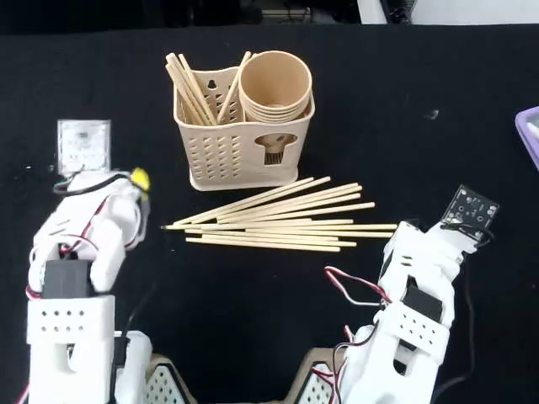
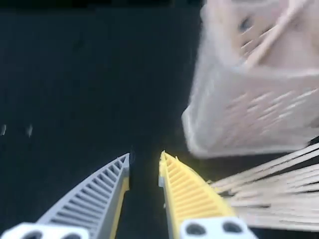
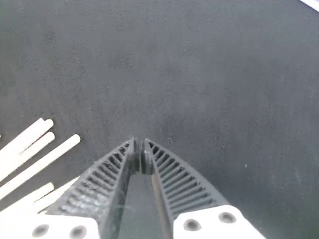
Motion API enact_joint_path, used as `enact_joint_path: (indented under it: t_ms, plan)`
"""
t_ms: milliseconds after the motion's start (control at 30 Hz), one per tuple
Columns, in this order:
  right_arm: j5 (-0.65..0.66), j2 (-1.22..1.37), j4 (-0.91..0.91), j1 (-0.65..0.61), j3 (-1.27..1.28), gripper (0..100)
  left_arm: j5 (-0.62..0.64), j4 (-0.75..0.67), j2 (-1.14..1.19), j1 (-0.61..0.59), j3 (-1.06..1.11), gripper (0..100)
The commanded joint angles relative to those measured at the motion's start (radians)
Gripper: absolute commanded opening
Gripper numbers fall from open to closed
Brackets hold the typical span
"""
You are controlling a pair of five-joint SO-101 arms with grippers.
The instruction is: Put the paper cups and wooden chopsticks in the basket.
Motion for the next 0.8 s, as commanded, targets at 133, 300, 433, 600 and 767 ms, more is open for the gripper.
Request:
enact_joint_path:
  t_ms: [133,300,433,600,767]
  plan:
    - [0.187,-0.028,0.413,-0.011,-0.323,2.6,0.129,-0.282,-0.026,-0.173,0.423,11]
    - [0.454,-0.021,0.743,-0.044,-0.631,2.6,0.164,-0.330,-0.026,-0.165,0.506,11]
    - [0.562,-0.019,0.993,-0.261,-0.736,6.0,0.164,-0.330,-0.026,-0.160,0.516,11]
    - [0.690,-0.021,1.122,-0.554,-0.673,16.7,0.164,-0.330,-0.026,-0.162,0.521,11]
    - [0.796,-0.019,0.965,-0.624,-0.479,11.4,0.164,-0.353,-0.026,-0.163,0.538,11]
